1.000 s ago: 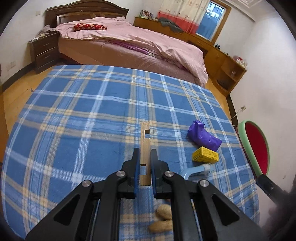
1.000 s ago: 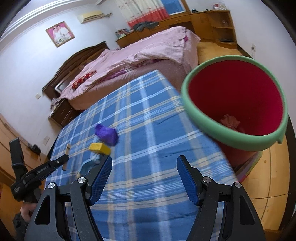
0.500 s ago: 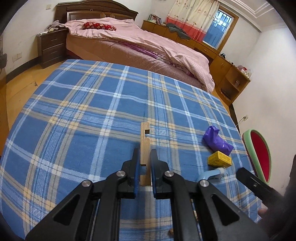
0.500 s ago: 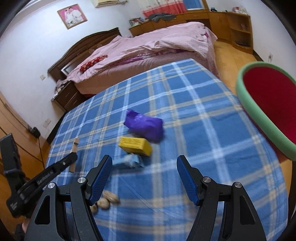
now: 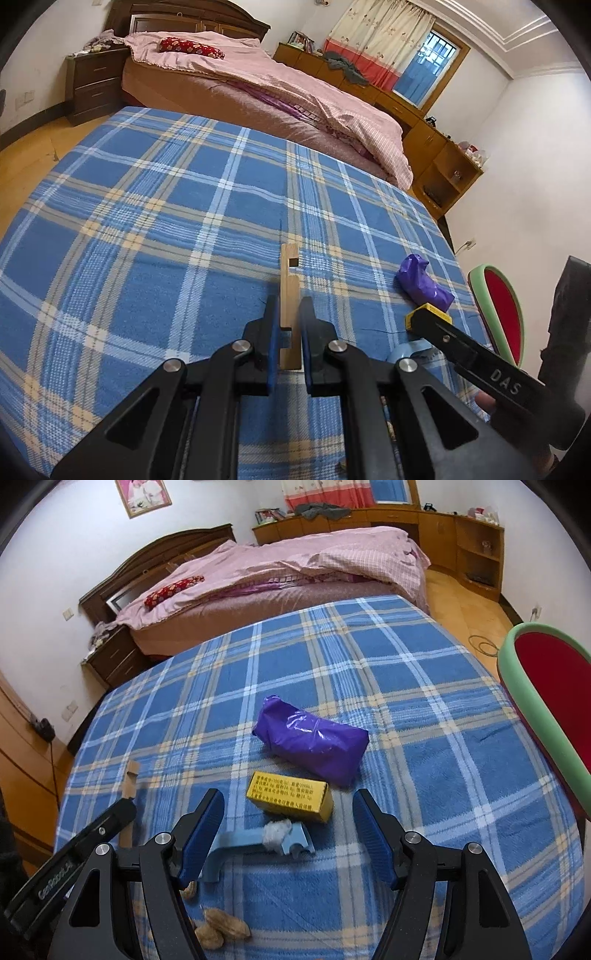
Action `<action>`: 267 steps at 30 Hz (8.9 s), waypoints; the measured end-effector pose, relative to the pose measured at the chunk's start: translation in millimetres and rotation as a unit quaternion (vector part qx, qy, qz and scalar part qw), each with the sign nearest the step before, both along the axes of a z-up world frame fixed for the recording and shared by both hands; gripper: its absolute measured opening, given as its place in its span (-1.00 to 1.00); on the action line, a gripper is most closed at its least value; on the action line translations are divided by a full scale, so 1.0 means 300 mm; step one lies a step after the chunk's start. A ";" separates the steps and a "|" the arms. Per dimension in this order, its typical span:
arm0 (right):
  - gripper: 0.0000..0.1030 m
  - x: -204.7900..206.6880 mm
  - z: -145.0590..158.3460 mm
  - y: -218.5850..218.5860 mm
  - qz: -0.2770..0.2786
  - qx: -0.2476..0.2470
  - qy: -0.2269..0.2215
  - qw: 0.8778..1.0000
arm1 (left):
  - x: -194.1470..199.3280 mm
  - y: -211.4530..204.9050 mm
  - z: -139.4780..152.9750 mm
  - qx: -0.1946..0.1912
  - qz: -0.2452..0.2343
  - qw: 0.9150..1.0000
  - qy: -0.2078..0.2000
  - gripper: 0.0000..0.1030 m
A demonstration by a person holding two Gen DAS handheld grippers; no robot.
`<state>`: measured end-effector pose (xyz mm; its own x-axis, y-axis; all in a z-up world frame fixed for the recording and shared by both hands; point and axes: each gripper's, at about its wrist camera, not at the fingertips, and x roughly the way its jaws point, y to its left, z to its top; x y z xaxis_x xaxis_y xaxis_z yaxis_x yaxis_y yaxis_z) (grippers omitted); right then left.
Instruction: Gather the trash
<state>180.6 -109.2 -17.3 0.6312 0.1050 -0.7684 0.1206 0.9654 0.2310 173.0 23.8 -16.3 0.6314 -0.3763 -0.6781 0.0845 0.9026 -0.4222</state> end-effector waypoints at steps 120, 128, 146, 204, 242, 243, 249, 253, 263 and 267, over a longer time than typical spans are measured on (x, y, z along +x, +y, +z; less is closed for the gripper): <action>0.23 -0.461 0.158 -0.711 -0.138 0.112 -0.091 0.980 | 0.011 -0.458 0.022 0.211 -0.181 0.960 0.047 -0.13; 0.23 -0.408 0.167 -0.643 -0.114 0.096 -0.082 0.985 | 0.019 -0.442 0.024 0.202 -0.182 0.962 0.032 -0.63; 0.23 -0.203 0.155 -0.407 -0.025 0.076 -0.058 0.995 | 0.099 -0.239 0.086 0.129 -0.045 0.991 0.013 -0.63; -0.71 -0.339 0.218 -0.319 -0.014 0.109 -0.114 0.987 | -0.072 -0.322 0.254 0.037 -0.082 0.996 -0.030 -0.63; -0.64 -0.439 0.074 -1.006 -0.222 0.101 -0.112 0.963 | -0.021 -1.154 0.158 0.063 -0.282 0.957 -0.039 -0.58; -0.63 -0.435 0.067 -1.009 -0.221 0.102 -0.111 0.964 | -0.021 -1.158 0.158 0.068 -0.281 0.957 -0.038 -0.52; -0.39 -0.427 0.059 -1.006 -0.215 0.116 -0.110 0.964 | -0.013 -1.139 0.164 0.081 -0.263 0.961 -0.036 -0.32; -0.32 -0.433 0.066 -1.001 -0.209 0.118 -0.111 0.964 | -0.013 -1.103 0.182 0.079 -0.252 0.964 -0.033 -0.31; -0.15 -0.480 0.143 -0.909 -0.181 0.114 -0.128 0.968 | -0.054 -0.971 0.226 0.076 -0.224 0.971 -0.032 -0.31; -0.07 -0.494 0.178 -0.856 -0.166 0.116 -0.134 0.970 | -0.087 -0.898 0.245 0.080 -0.210 0.974 -0.032 -0.31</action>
